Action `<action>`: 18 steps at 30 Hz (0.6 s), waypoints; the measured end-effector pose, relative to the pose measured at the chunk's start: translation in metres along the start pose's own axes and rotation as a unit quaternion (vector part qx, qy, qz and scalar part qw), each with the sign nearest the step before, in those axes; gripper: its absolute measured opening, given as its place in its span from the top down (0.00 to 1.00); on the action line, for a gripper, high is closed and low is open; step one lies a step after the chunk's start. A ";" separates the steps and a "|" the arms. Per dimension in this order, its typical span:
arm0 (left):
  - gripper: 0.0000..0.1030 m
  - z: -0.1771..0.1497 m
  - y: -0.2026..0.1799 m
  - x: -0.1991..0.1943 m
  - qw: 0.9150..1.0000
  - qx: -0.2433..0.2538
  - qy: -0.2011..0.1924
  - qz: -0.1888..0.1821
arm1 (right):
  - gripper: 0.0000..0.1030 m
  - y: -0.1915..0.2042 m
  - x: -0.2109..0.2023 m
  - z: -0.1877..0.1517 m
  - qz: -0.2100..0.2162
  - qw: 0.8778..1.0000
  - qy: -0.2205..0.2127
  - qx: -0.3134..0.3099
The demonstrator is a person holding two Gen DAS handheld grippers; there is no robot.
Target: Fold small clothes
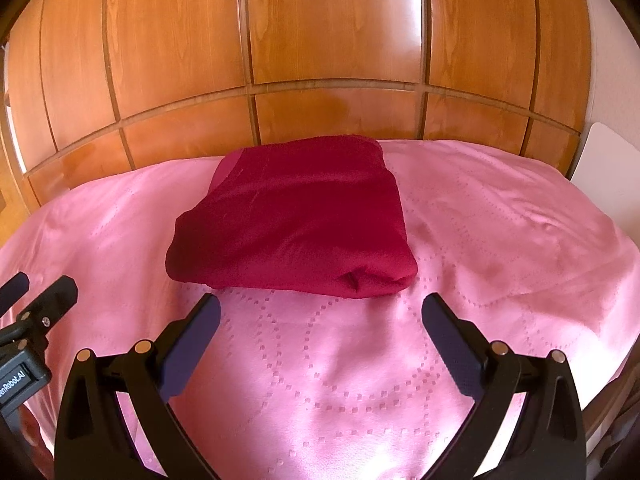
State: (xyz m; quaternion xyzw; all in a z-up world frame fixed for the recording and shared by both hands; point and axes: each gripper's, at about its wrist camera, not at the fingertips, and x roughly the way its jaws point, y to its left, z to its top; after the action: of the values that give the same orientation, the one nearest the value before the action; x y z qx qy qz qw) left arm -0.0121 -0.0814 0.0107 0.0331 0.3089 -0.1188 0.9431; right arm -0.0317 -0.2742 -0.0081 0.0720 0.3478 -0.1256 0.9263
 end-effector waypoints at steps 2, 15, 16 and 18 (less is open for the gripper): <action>0.04 0.000 0.000 -0.001 1.000 0.001 -0.001 0.001 | 0.02 0.000 0.001 0.000 0.000 1.000 0.001 0.000; 0.04 0.003 -0.001 -0.004 1.000 -0.001 -0.008 0.001 | 0.02 0.004 0.001 -0.002 0.000 1.000 0.002 0.000; 0.04 0.003 -0.001 -0.005 1.000 -0.001 -0.008 0.000 | 0.02 0.004 0.001 -0.002 0.000 1.000 0.003 0.000; 0.04 0.003 -0.002 -0.005 1.000 -0.001 -0.009 0.001 | 0.02 0.004 0.001 -0.003 0.001 1.000 0.003 0.000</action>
State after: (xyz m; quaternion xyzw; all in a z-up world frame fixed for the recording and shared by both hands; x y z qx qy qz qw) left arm -0.0151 -0.0823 0.0161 0.0311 0.3003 -0.1182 0.9460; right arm -0.0316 -0.2699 -0.0105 0.0727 0.3508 -0.1246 0.9253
